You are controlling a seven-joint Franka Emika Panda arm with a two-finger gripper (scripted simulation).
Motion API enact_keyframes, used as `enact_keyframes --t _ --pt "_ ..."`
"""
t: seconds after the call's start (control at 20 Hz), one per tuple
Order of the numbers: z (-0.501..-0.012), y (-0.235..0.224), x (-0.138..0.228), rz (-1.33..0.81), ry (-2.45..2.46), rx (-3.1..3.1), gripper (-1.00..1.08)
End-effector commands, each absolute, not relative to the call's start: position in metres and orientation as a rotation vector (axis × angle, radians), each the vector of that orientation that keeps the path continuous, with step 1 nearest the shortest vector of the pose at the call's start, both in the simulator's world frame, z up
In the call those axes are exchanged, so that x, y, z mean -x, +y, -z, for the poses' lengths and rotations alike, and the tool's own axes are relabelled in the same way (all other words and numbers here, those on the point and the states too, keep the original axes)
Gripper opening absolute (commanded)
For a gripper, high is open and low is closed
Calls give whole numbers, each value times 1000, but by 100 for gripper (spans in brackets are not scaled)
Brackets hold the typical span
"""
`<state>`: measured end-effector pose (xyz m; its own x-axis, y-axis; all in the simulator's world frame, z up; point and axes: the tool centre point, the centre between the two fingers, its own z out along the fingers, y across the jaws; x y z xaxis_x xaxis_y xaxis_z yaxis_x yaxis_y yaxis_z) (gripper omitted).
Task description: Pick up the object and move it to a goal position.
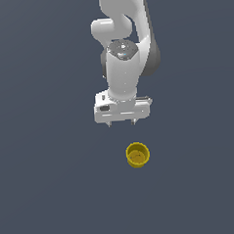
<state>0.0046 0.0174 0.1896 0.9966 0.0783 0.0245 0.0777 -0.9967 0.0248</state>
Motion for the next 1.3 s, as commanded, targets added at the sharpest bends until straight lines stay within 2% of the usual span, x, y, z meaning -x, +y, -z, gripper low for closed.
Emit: enact_keyframes --t 0.0,0.3,0.7,1.25 --pt "-190 17 -5 -40 122 -3115 28" --pt "-186 35 -4 -36 145 -3123 28" --pt "-185 36 -5 -34 136 -3123 28" --pt "-178 42 -24 -12 -32 -3111 28"
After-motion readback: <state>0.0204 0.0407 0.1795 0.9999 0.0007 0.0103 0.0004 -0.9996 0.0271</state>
